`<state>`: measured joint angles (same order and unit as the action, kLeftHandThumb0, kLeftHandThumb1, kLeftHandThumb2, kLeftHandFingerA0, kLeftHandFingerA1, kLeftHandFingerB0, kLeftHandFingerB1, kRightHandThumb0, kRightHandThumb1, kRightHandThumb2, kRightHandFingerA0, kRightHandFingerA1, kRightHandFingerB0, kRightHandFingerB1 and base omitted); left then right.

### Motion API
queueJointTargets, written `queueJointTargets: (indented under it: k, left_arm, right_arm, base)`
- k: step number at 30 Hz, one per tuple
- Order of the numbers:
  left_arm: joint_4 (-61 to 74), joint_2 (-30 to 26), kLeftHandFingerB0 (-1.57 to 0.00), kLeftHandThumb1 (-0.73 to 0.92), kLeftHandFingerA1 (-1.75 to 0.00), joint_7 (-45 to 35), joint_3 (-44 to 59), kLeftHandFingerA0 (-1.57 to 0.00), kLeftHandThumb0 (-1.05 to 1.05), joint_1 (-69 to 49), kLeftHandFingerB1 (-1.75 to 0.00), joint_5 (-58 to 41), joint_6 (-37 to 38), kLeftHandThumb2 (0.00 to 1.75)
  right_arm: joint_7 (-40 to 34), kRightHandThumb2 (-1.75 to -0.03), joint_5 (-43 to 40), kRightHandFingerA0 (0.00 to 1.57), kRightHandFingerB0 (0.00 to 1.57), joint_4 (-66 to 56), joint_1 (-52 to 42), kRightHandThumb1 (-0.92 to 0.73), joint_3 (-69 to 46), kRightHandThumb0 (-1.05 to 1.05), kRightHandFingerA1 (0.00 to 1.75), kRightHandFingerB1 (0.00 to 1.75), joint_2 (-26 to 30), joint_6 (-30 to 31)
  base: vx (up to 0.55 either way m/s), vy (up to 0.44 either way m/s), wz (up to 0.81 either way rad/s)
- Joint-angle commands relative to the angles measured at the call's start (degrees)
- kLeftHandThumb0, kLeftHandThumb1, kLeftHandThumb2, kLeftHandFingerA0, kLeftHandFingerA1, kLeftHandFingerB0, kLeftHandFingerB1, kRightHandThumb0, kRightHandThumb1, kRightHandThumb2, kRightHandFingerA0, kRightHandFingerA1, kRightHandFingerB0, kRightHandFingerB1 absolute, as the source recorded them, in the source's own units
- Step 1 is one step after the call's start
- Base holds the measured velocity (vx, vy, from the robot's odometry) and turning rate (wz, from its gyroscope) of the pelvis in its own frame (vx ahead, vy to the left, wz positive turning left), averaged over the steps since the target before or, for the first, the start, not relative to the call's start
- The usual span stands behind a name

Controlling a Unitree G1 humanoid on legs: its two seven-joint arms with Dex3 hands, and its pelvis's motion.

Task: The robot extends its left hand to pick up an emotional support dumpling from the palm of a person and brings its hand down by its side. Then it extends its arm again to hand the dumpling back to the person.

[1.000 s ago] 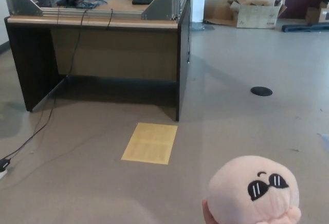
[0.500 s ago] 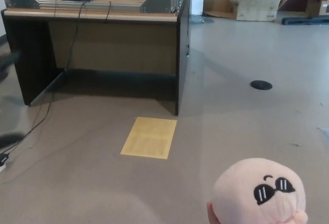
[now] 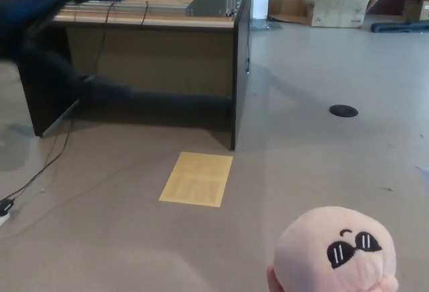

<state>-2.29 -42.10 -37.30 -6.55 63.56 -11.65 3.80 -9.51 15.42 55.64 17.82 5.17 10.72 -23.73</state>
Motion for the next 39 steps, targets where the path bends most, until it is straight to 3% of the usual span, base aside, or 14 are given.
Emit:
queueJointTargets:
  k: [1, 10, 14, 18, 19, 20, 25, 30, 31, 39]
  left_arm:
    - [2.76, 7.16, 0.00, 0.34, -0.09, -24.60, -17.80, 0.00, -0.58, 21.65, -0.05, 0.24, -18.60, 0.80]
    - [3.43, 13.86, 0.00, 0.38, -0.09, -29.02, -29.20, 0.00, -0.57, 27.95, -0.05, 3.13, -23.02, 0.82]
    - [3.30, 15.01, 0.00, 0.40, -0.04, -29.47, -31.23, 0.00, -0.59, 28.14, -0.02, 3.93, -22.87, 0.83]
    - [4.29, 15.45, 0.00, 0.36, -0.09, -30.15, -33.40, 0.00, -0.55, 28.93, -0.10, 5.71, -23.29, 0.81]
    - [4.46, 15.67, 0.00, 0.30, 0.00, -30.56, -34.38, 0.00, -0.67, 29.14, -0.07, 6.53, -23.15, 0.54]
    - [4.60, 15.75, 0.00, 0.35, -0.12, -30.71, -34.63, 0.00, -0.48, 29.16, -0.11, 6.74, -23.06, 0.77]
    - [8.20, 15.95, 0.00, 0.34, -0.17, -31.08, -35.50, 0.00, -0.45, 26.93, -0.12, 8.48, -21.58, 0.74]
    - [11.26, 16.12, 0.00, 0.40, -0.06, -32.44, -36.17, 0.00, -0.49, 25.13, 0.00, 10.38, -22.57, 0.70]
    - [11.47, 16.12, 0.00, 0.35, 0.00, -32.74, -36.27, 0.00, -0.46, 24.96, 0.00, 10.74, -22.56, 0.51]
    - [13.35, 16.16, 0.00, 0.32, 0.00, -34.26, -36.58, 0.00, -0.66, 22.47, 0.00, 14.25, -22.49, 0.66]
  right_arm:
    - [-1.68, -0.58, 0.14, 0.77, 0.57, 0.63, 0.69, -0.64, -0.21, -0.27, 0.57, 0.45, 0.66, -2.14]
    - [-2.28, -0.58, 0.54, 0.78, 0.59, 1.51, 1.88, -0.64, 0.15, -0.27, 0.59, 0.45, 0.45, -2.15]
    - [-1.96, -0.59, 0.35, 0.77, 0.58, 1.63, 2.74, -0.64, 0.15, -0.26, 0.57, 0.45, 0.12, -1.12]
    - [-2.16, -0.58, 0.90, 0.78, 0.59, 0.91, 2.79, -0.64, 0.53, -0.26, 0.57, 0.46, 0.43, -0.91]
    - [-2.80, -0.58, 0.89, 0.79, 0.62, 2.54, 3.53, -0.62, 0.47, -0.25, 0.59, 0.48, 0.29, -2.41]
    - [-2.99, -0.58, 0.99, 0.79, 0.62, 2.94, 3.69, -0.62, 0.55, -0.25, 0.60, 0.48, 0.29, -2.68]
    - [-2.27, -0.59, 0.48, 0.68, 0.58, 3.81, 3.56, -0.65, 0.69, -0.28, 0.55, 0.46, -0.21, -2.62]
    - [-0.55, -0.59, -0.58, 0.65, 0.61, 5.04, 3.62, -0.64, 0.33, -0.28, 0.57, 0.47, 0.07, -7.50]
    - [-0.51, -0.59, -0.61, 0.65, 0.61, 5.22, 3.79, -0.64, 0.31, -0.28, 0.57, 0.47, 0.06, -7.63]
    - [-0.48, -0.59, -0.46, 0.65, 0.61, 6.25, 4.60, -0.64, 0.45, -0.28, 0.57, 0.47, 0.05, -8.31]
  base:
    - [0.00, 0.000, 0.00]
    - [0.00, 0.000, 0.00]
    - [0.00, 0.000, 0.00]
    - [0.00, 0.000, 0.00]
    - [0.00, 0.000, 0.00]
    - [0.00, 0.000, 0.00]
    - [0.00, 0.000, 0.00]
    - [0.00, 0.000, 0.00]
    - [0.00, 0.000, 0.00]
    - [0.00, 0.000, 0.00]
